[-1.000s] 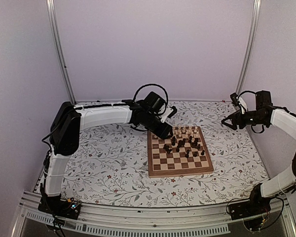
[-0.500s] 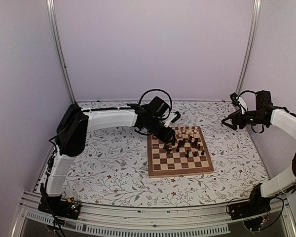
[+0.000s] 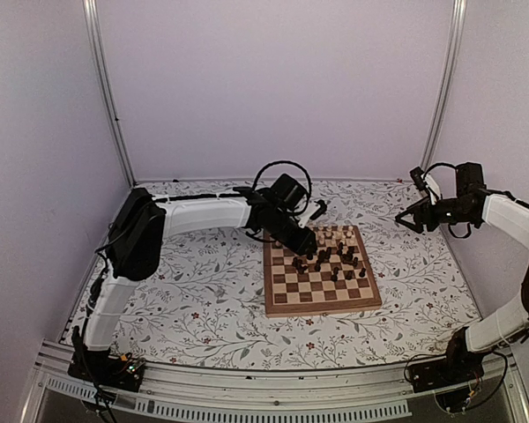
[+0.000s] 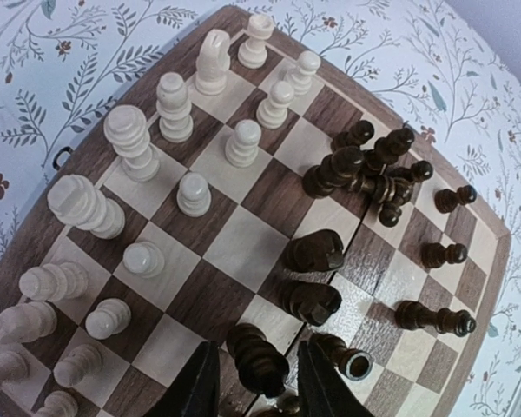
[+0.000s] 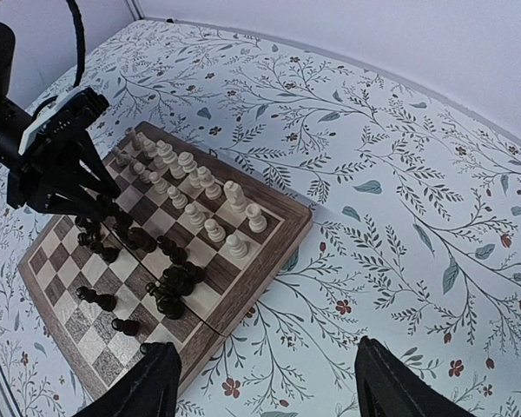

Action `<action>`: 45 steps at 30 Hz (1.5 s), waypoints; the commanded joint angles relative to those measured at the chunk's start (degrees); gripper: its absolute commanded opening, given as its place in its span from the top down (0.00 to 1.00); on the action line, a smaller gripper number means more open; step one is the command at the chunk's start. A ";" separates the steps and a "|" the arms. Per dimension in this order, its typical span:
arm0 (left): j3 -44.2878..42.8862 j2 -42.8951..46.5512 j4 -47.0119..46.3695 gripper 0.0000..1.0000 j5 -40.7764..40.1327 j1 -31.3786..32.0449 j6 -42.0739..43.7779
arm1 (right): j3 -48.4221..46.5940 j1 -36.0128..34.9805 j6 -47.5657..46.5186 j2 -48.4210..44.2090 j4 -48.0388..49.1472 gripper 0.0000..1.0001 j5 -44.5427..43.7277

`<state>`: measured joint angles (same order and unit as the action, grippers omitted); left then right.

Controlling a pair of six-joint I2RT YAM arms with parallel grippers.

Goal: Set up the chess pieces on the board
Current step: Pick up the chess piece from the chessboard, then place the chess piece on the chessboard.

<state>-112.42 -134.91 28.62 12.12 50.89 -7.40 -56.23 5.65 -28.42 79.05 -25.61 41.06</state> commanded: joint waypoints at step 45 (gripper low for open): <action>4.46 17.39 10.95 0.99 2.86 9.43 11.35 | -0.37 -0.99 -1.49 2.37 -0.18 0.28 -1.38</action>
<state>-108.99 -116.92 38.22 10.07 56.21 0.71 -56.23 5.13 -29.43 80.95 -25.65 40.58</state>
